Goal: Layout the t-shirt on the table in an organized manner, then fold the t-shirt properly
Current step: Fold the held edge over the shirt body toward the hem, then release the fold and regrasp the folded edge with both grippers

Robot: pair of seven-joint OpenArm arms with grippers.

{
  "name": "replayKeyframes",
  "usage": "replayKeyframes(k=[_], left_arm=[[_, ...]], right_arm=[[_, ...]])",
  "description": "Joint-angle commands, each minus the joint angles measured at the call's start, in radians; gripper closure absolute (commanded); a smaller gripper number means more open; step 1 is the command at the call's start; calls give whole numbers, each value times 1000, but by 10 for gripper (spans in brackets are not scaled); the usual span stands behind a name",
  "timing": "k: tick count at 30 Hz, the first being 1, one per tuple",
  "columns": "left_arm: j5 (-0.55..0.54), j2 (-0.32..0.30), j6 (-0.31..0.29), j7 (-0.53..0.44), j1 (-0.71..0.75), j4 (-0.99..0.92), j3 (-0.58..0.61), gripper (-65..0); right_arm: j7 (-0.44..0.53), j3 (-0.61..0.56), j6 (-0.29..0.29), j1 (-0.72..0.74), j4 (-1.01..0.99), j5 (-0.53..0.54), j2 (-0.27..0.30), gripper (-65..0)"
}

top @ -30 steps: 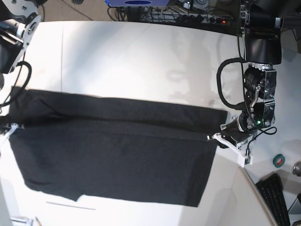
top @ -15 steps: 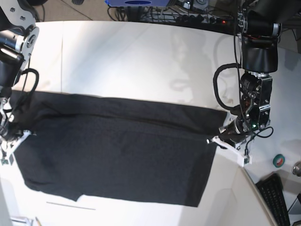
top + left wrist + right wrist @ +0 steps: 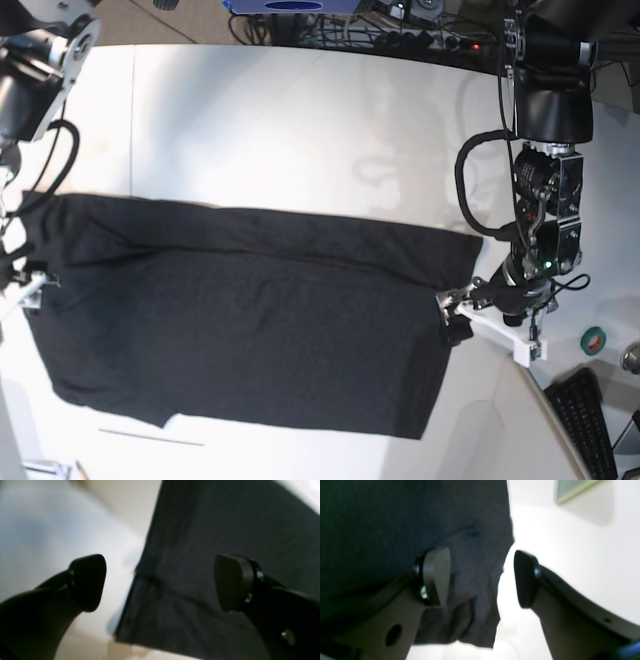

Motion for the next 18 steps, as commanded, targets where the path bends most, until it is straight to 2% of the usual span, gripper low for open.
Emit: replayKeyframes(k=[1, 6, 9, 11, 14, 18], left_arm=[[-1, 2, -9, -39, 24, 53, -45, -650], [-1, 80, -16, -94, 187, 128, -212, -650], [-1, 97, -60, -99, 255, 125, -224, -650], [-1, 122, -105, -100, 276, 113, -230, -650], [-4, 137, -109, -100, 270, 50, -255, -650], [-123, 160, -109, -94, 213, -80, -321, -650]], right_arm=[[16, 49, -1, -4, 68, 7, -20, -365], [16, 272, 4, -76, 191, 11, -170, -366], [14, 408, 4, -104, 191, 108, -227, -368], [14, 468, 1, -137, 191, 208, -245, -368], [-7, 489, 1, -205, 189, 352, -251, -368], [-101, 497, -1, -277, 185, 548, -251, -366]])
